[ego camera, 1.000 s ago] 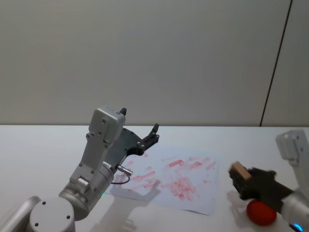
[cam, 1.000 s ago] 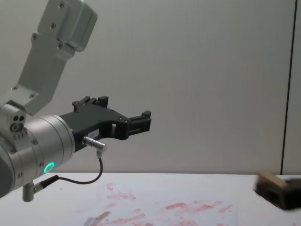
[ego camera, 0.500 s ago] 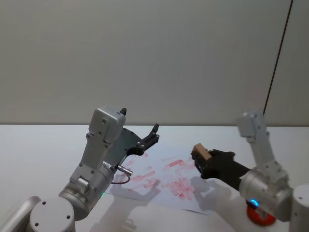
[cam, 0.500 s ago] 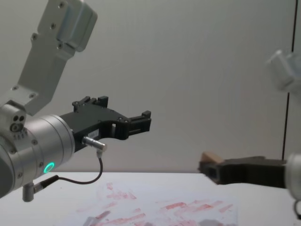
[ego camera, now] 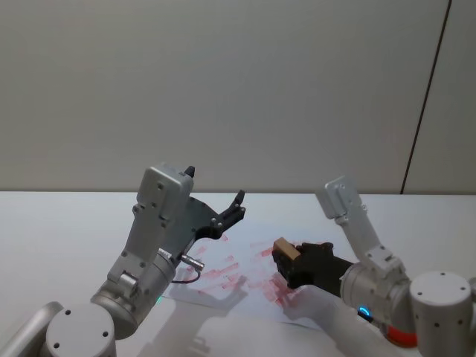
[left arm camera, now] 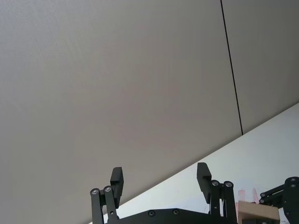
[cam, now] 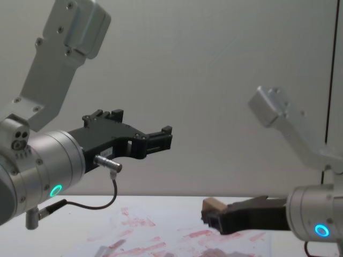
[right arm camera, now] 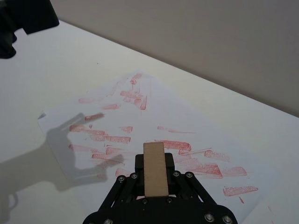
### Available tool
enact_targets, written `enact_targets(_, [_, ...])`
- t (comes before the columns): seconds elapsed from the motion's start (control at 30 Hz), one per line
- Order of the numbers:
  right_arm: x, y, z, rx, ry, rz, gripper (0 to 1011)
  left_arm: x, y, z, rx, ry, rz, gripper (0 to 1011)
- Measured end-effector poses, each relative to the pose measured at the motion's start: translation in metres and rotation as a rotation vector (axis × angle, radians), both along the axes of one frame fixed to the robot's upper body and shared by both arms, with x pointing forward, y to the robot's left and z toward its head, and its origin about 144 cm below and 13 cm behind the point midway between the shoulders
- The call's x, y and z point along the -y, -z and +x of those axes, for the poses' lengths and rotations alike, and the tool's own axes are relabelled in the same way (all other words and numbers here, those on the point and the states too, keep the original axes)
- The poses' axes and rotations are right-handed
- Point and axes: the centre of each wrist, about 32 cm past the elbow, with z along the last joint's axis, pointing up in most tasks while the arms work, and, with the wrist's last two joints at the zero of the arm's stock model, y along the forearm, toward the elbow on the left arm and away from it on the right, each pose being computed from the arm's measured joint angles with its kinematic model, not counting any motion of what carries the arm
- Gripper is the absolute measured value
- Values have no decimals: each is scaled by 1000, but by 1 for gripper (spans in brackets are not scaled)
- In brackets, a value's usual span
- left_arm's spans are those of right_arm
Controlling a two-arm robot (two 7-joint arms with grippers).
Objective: Use the one hand to pick up the stamp and affix it onto the A4 paper.
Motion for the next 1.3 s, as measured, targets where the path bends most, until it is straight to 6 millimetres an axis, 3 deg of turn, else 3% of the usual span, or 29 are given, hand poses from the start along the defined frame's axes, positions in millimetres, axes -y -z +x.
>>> enact_targets(0.53, [-6, 1, 8, -67, -26, -84, 220, 0, 0, 0, 0, 0, 0, 1003])
enact_targets(1.3, [0, 3, 0, -163, 14, -129, 220, 0, 0, 0, 0, 0, 0, 1002])
